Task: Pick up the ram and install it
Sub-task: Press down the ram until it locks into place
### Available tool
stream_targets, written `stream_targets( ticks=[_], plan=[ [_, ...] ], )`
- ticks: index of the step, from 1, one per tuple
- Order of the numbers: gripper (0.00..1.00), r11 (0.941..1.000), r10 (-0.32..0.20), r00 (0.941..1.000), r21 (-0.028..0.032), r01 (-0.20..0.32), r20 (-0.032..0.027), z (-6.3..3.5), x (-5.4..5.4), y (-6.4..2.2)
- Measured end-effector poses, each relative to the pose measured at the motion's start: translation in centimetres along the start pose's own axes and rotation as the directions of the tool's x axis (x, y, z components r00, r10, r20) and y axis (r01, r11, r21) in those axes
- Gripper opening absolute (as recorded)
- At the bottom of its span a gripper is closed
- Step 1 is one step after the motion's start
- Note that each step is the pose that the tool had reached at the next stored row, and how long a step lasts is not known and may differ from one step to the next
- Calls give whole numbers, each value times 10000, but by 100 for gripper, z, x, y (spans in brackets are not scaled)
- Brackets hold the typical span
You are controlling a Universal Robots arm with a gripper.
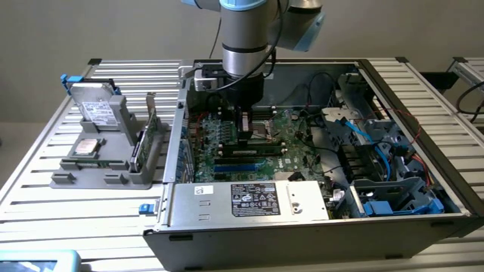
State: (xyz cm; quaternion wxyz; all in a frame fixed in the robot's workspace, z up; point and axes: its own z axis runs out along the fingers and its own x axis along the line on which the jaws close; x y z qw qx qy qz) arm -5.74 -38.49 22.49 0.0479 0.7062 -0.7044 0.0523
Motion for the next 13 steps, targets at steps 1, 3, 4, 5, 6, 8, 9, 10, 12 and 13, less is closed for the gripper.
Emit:
stream_targets(
  ticks=[1, 3, 4, 5, 6, 8, 9, 10, 12, 13],
  plan=[
    [11, 10000, 1, 10000, 2, -1, 1, 4, -1, 0],
    [11, 10000, 2, 10000, 5, -2, 0, 11, -2, 1],
    [11, 10000, 2, 10000, 6, -2, 0, 14, -2, 1],
    [11, 10000, 1, 10000, 8, -1, -2, 17, -3, 1],
    [11, 10000, 2, 10000, 11, -2, 0, 18, -4, 1],
    [11, 10000, 2, 10000, 14, -2, 6, 13, -5, 0],
    [11, 10000, 3, 10000, 29, -3, 21, -3, -5, -2],
    [11, 10000, 1, 10000, 21, -1, 13, -33, 1, -2],
    [11, 10000, 1, 10000, 13, -1, 2, -83, 10, -8],
    [11, 10000, 2, 10000, 15, -2, 5, -93, 11, -14]
  ],
)
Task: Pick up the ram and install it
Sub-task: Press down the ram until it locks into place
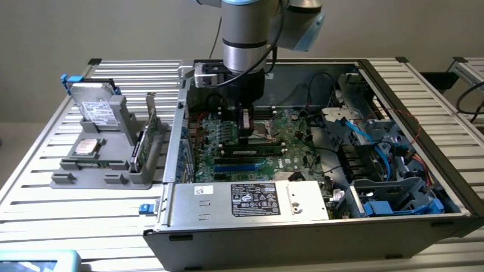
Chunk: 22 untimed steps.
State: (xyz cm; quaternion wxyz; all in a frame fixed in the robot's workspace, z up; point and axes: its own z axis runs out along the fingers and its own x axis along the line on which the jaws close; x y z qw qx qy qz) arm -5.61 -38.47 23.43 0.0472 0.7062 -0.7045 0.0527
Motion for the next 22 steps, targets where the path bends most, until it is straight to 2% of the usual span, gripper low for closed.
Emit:
stream_targets(
  ticks=[4, 14, 22],
  plan=[
    [11, 10000, 0, 10000, -1, 0, -1, -24, 4, -64],
    [11, 10000, -2, 10000, -7, 2, -2, -56, 39, -347],
    [11, 10000, -1, 10000, -9, 1, 0, -56, 41, -357]
  ],
)
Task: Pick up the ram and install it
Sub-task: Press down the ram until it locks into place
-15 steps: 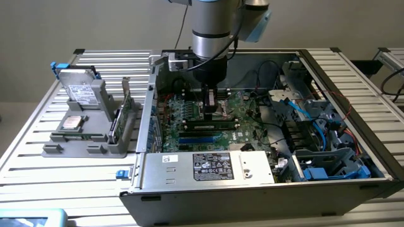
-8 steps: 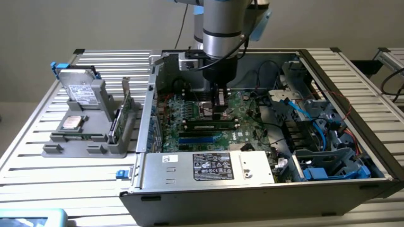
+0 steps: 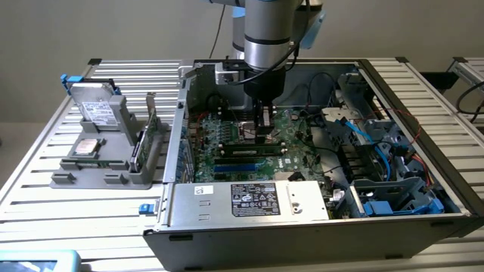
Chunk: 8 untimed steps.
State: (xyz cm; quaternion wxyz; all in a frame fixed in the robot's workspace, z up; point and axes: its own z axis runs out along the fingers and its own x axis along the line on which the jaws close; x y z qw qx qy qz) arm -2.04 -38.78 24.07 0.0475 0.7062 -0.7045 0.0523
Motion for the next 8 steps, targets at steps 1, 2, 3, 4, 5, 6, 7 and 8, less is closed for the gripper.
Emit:
stream_targets(
  ticks=[1, 2, 3, 4, 5, 6, 7, 8],
  plan=[
    [11, 10000, 0, 10000, 0, 0, 0, 0, 0, 0],
    [11, 10000, 0, 10000, 0, 0, 1, 0, 0, 0],
    [11, 10000, 0, 10000, 0, 0, 0, 0, 0, 0],
    [11, 10000, 0, 10000, 0, 0, 0, 0, 0, 0],
    [11, 10000, 0, 10000, 0, 0, 0, 0, 0, 0],
    [11, 10000, 0, 10000, 0, 0, 0, 0, 0, 0],
    [11, 10000, 0, 10000, 0, 0, -2, 0, 0, 0],
    [11, 10000, 0, 10000, 0, 0, -2, 0, 0, 0]
  ],
)
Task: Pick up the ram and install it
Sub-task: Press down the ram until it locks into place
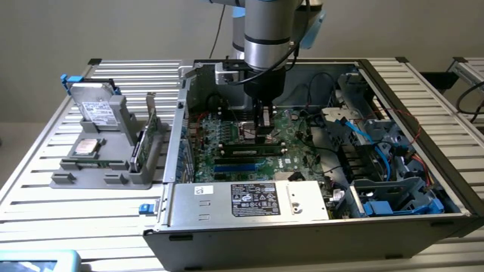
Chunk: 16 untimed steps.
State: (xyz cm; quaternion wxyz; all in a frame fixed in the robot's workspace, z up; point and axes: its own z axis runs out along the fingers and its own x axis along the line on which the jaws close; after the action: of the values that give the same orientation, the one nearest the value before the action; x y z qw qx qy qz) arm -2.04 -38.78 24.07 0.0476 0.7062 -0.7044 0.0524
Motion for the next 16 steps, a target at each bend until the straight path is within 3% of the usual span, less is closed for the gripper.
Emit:
stream_targets(
  ticks=[4, 8, 11, 16],
  plan=[
    [11, 9990, 444, 9990, -63, -444, -5, 1, 0, 1],
    [11, 9940, 1083, 9941, -154, -1084, -16, 2, 0, 1],
    [11, 9880, 1529, 9882, -217, -1529, -28, 2, 0, 1],
    [11, 9727, 2295, 9733, -325, -2296, -54, 2, 0, 1]
  ],
)
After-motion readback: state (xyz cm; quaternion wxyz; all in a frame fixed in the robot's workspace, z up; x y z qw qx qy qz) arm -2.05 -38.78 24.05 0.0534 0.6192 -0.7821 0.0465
